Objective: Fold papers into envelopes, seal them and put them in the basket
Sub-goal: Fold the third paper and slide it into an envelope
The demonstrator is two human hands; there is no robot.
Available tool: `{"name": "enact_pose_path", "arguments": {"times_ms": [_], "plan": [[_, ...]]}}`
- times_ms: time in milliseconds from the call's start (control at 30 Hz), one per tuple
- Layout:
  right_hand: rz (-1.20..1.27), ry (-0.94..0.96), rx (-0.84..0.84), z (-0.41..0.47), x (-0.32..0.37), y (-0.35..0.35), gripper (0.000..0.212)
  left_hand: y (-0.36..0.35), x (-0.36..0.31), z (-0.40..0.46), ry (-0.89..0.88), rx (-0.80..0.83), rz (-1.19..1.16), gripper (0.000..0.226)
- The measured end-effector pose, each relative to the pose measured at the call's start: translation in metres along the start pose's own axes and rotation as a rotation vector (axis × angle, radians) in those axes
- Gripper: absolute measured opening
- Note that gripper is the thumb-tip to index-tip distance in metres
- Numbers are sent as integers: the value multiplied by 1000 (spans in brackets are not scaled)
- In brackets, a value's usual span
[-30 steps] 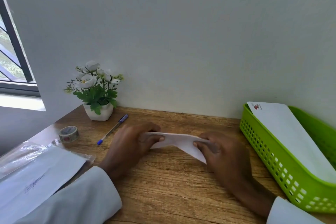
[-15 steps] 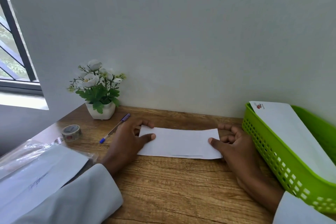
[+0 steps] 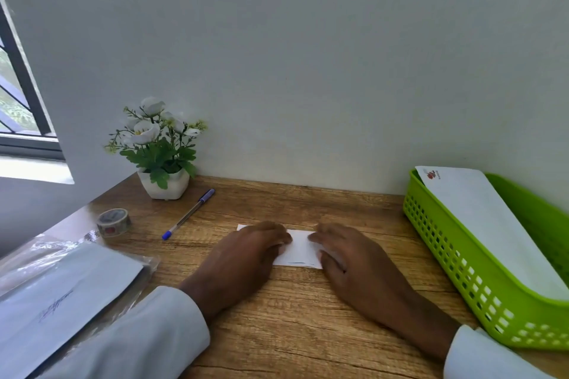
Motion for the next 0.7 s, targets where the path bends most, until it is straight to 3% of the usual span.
{"name": "enact_pose_path", "arguments": {"times_ms": [167, 400, 700], "plan": [[32, 4, 168, 1, -1, -20, 48, -29, -3, -4, 8, 197, -25, 48], [-116, -101, 215, -5, -15, -24, 62, -45, 13, -13, 118, 403, 179, 62], [-204, -208, 230, -10, -28, -19, 74, -46, 21, -16, 196, 464, 170, 70]]}}
Point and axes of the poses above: each hand's wrist, its own z-axis towards the middle knuckle, its own y-axis out of the back of the hand, x = y × z, the point moved 10 cm from there along z, towards the middle knuckle, and after that the axes turned 3 degrees about -y, right-handed, at the moved point
